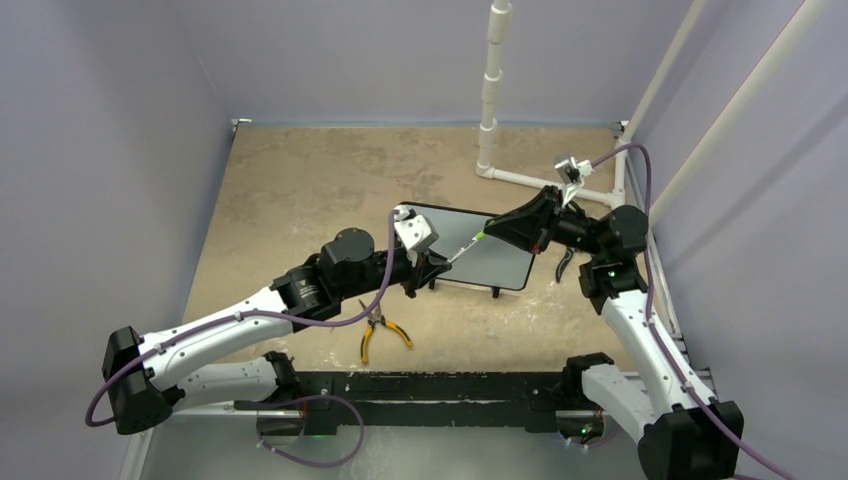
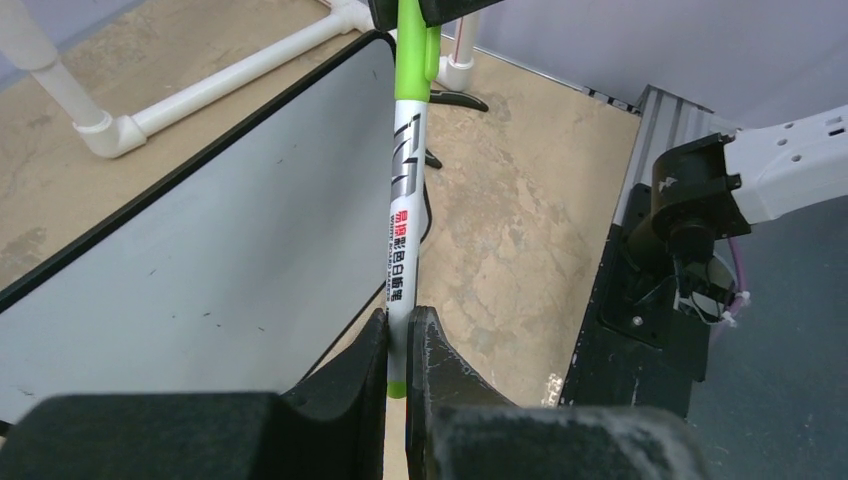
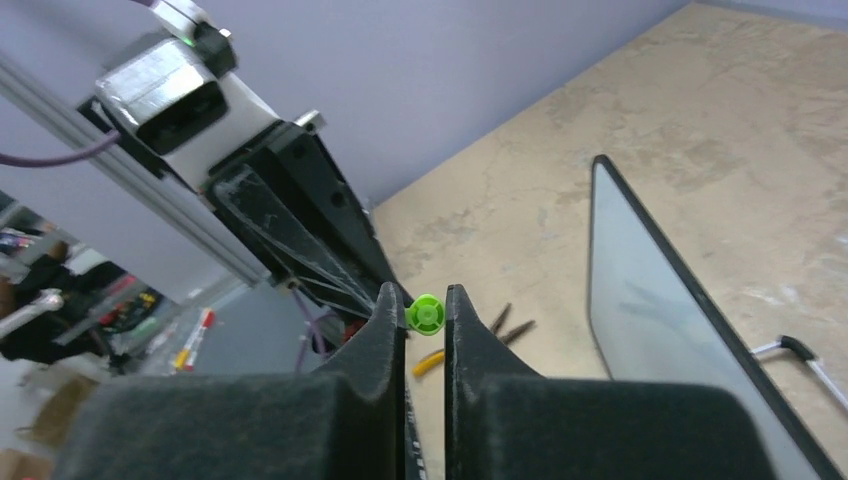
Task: Write a sentence on the whiteboard
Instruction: Open the whiteboard marker at the center of the board.
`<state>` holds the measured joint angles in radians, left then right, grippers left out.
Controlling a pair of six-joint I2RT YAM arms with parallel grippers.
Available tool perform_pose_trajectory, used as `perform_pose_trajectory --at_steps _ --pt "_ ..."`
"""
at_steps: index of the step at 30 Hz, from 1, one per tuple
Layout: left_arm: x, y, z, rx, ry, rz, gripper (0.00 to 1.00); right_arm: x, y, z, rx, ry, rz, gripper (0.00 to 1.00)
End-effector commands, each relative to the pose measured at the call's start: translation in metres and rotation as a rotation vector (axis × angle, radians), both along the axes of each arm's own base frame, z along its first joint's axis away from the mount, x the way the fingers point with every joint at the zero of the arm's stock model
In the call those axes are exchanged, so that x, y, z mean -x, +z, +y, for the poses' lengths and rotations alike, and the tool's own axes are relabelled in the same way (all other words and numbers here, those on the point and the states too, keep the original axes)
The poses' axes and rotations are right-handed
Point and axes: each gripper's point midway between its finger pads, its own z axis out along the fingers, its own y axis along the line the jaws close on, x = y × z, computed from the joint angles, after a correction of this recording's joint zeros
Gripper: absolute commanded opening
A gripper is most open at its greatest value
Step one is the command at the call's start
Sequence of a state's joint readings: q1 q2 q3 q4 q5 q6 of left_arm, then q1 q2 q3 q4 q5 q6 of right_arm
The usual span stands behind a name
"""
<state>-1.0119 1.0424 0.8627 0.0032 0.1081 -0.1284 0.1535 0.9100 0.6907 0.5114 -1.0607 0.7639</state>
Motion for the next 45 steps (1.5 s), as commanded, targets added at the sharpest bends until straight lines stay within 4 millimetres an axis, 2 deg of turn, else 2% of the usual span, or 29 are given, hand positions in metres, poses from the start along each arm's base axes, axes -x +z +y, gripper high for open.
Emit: perform_pose_trajectory --at_steps 1,2,3,5,7,9,15,19,25,30,37,45 --pt "0.000 0.019 -0.004 0.088 -0.014 0.005 0.00 0.012 0.014 0.001 -0.046 0.034 -0.063 0.00" --pt "-0.001 0.022 -0.003 0.104 -0.006 0.013 0.00 0.013 0.015 0.001 -0.062 0.033 -0.061 0.00" --pt "-0.003 0.026 -0.001 0.127 0.005 0.024 0.08 0.013 0.017 0.001 -0.080 0.022 -0.059 0.00" --pt "-0.006 0.036 0.002 0.191 0.028 0.039 0.33 0.012 0.022 -0.002 -0.132 -0.014 -0.052 0.00" --pt "-0.007 0.048 0.005 0.282 0.038 0.052 0.50 0.016 0.029 -0.005 -0.210 -0.025 -0.054 0.00" --pt "-0.007 0.062 0.008 0.380 0.037 0.063 0.57 0.025 0.031 -0.007 -0.290 -0.008 -0.051 0.00" --pt "0.006 0.104 0.012 0.645 -0.052 0.117 0.61 0.054 0.046 -0.019 -0.517 0.093 -0.080 0.00" --pt "0.016 0.114 0.010 0.713 -0.130 0.162 0.61 0.063 0.051 -0.027 -0.619 0.138 -0.092 0.00" --pt "0.018 0.110 0.008 0.728 -0.149 0.205 0.62 0.070 0.058 -0.032 -0.678 0.193 -0.105 0.00" --pt "0.005 0.100 0.007 0.688 -0.077 0.209 0.63 0.075 0.065 -0.029 -0.656 0.216 -0.131 0.00" --pt "-0.014 0.091 0.006 0.621 0.020 0.185 0.66 0.063 0.068 -0.024 -0.594 0.141 -0.139 0.00" --pt "0.004 0.090 -0.009 0.592 -0.124 0.191 0.68 0.051 0.074 -0.022 -0.564 0.079 -0.164 0.00"
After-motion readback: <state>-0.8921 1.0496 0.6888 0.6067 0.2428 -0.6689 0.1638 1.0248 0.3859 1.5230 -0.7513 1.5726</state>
